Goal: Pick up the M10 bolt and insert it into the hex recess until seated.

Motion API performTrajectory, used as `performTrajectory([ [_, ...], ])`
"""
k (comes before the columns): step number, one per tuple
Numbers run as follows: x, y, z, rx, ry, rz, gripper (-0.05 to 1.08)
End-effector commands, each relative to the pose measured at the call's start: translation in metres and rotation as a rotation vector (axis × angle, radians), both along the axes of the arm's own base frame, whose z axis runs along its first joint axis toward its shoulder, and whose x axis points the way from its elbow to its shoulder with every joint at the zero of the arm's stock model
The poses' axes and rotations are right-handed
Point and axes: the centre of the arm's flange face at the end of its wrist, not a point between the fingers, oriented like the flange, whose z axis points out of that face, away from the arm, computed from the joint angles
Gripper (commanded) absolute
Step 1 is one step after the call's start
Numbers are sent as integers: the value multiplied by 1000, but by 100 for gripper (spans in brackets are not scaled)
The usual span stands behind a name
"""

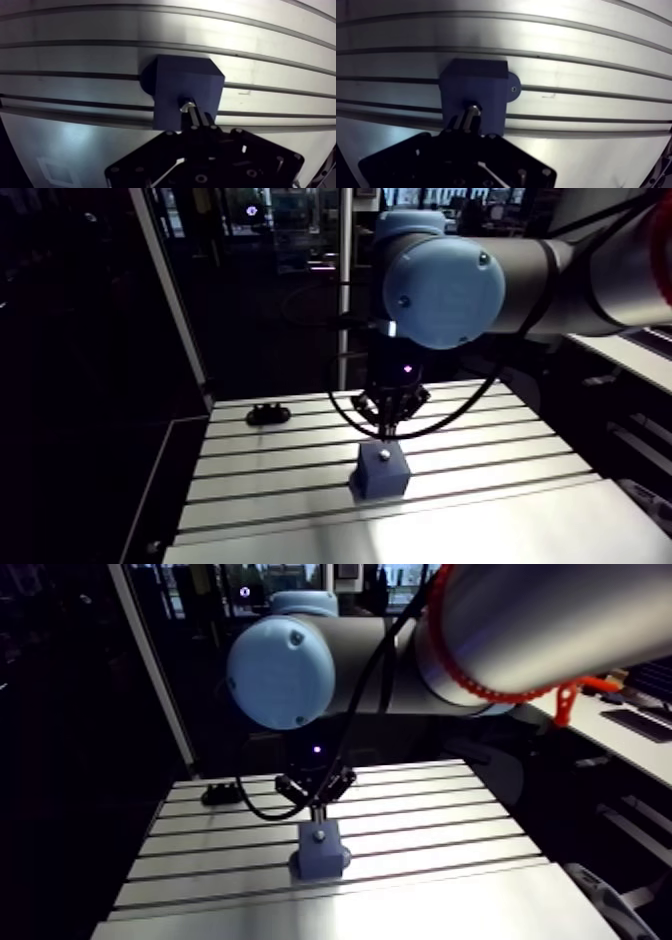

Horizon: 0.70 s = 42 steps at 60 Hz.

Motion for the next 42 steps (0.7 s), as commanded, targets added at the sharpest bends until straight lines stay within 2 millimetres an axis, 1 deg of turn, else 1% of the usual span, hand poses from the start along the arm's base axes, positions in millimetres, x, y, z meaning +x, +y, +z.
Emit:
performTrajectory([
  [1,2,-1,-6,-8,-10,8,108],
  [23,7,-2,-13,-11,-23,11,108],
  [42,6,-1,-13,-11,0,42,108],
])
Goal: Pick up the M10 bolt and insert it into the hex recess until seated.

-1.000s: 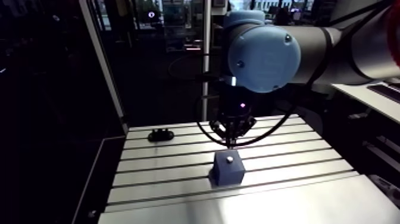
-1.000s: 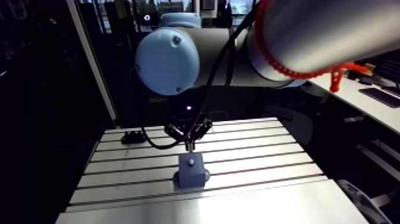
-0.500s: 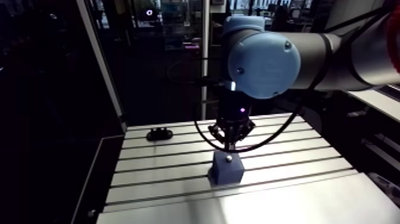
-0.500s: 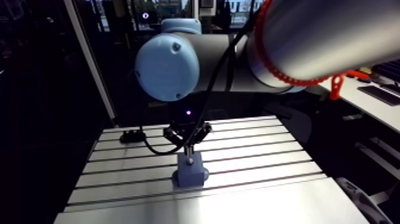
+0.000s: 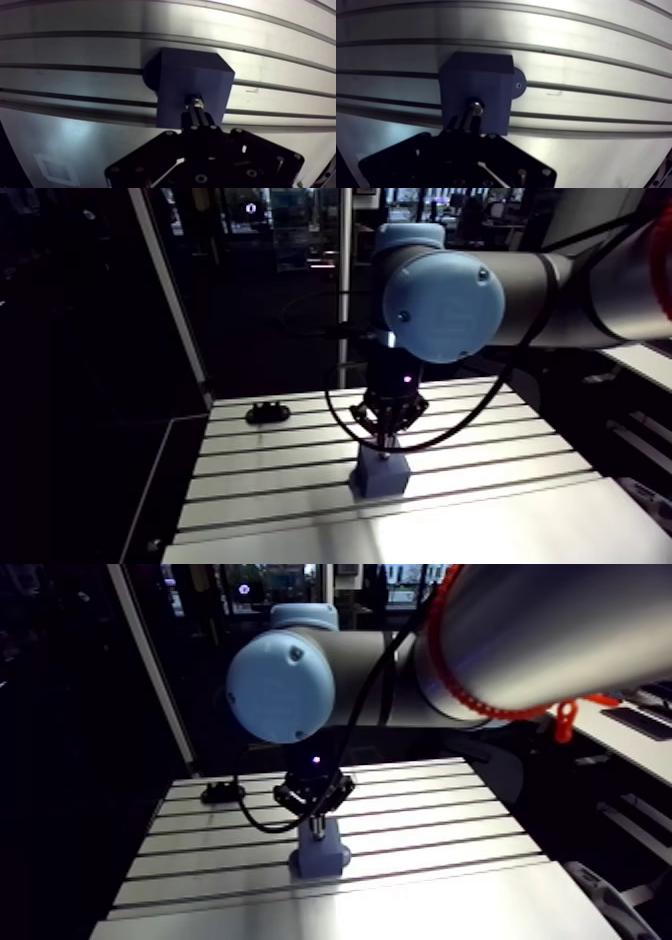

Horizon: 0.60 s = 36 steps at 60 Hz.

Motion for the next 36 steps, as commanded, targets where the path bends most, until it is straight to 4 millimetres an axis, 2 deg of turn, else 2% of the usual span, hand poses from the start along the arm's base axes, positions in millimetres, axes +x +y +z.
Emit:
performTrajectory([
  [1,-1,1,0,-1,24,29,108],
  [36,-1,4,-7,-6,15,43,108],
])
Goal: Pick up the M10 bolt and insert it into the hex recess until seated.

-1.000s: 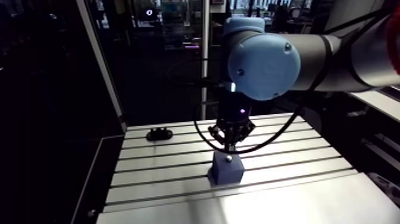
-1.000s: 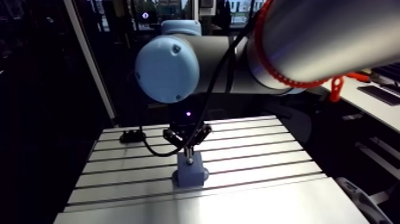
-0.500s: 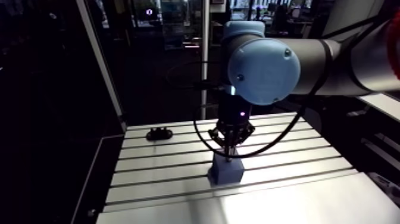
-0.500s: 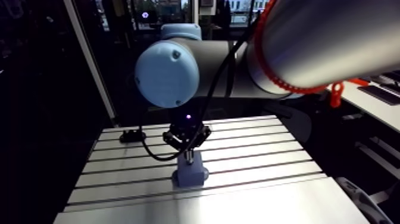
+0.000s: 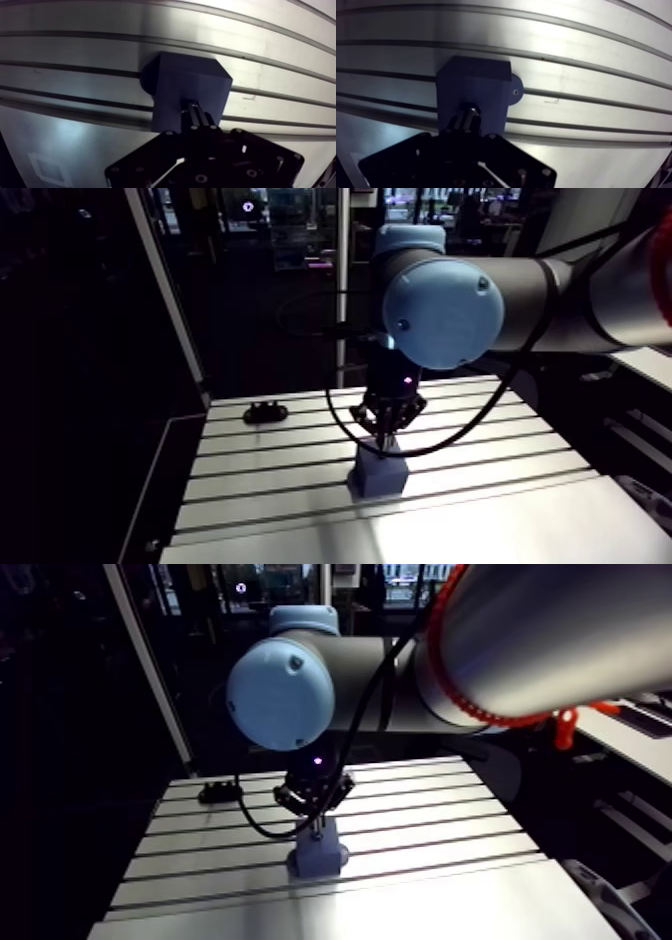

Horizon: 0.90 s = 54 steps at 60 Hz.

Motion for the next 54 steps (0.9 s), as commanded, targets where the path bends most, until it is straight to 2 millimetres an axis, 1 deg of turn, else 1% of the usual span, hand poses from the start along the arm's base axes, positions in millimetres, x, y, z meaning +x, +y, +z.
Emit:
performTrajectory([
  [1,0,1,-4,-1,-5,3,108],
  [9,-1,1,-4,-7,-4,-1,108],
  [14,-2,3,-8,-12,-12,-4,108],
  [54,-1,3,-11,-14,-17,11,108],
])
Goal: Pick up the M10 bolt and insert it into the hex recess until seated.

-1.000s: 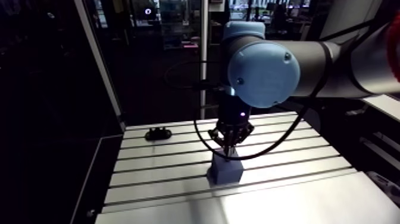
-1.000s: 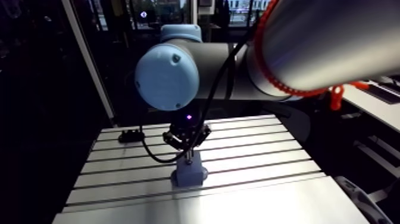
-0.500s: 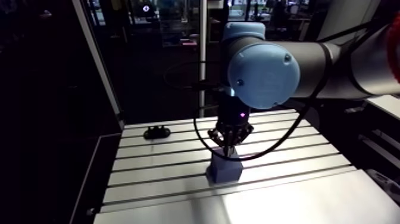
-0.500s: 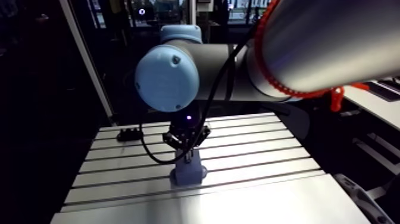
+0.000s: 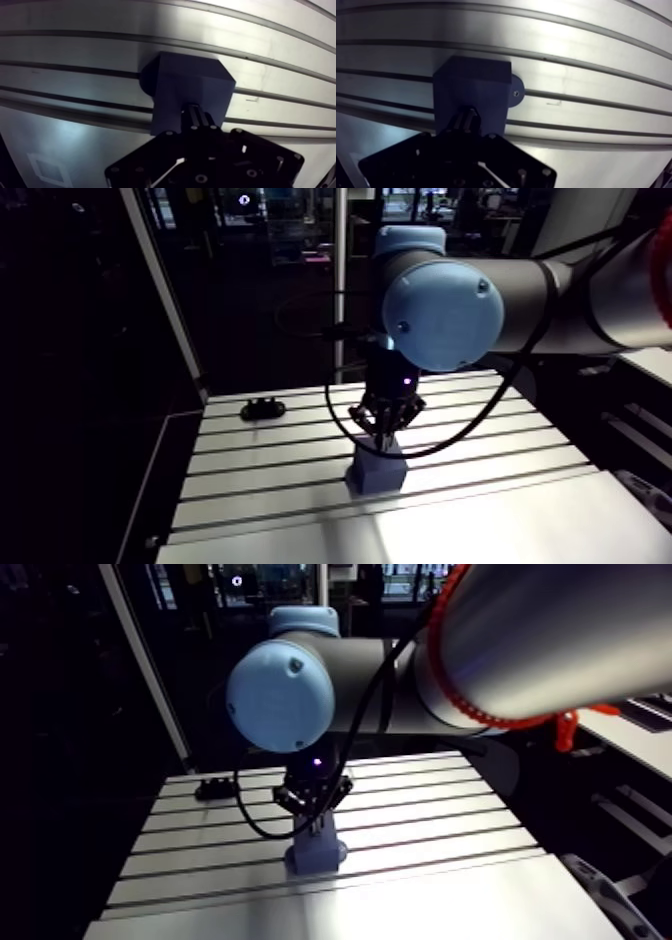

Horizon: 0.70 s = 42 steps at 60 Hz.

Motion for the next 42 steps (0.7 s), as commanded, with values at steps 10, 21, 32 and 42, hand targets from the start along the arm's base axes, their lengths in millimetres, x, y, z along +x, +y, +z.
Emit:
performTrajectory([
  [10,0,0,-1,-2,-3,12,108],
  [21,0,0,-1,-3,-3,19,108],
  [32,0,0,-2,-3,-4,20,108],
  [42,1,0,-3,-3,-5,20,108],
])
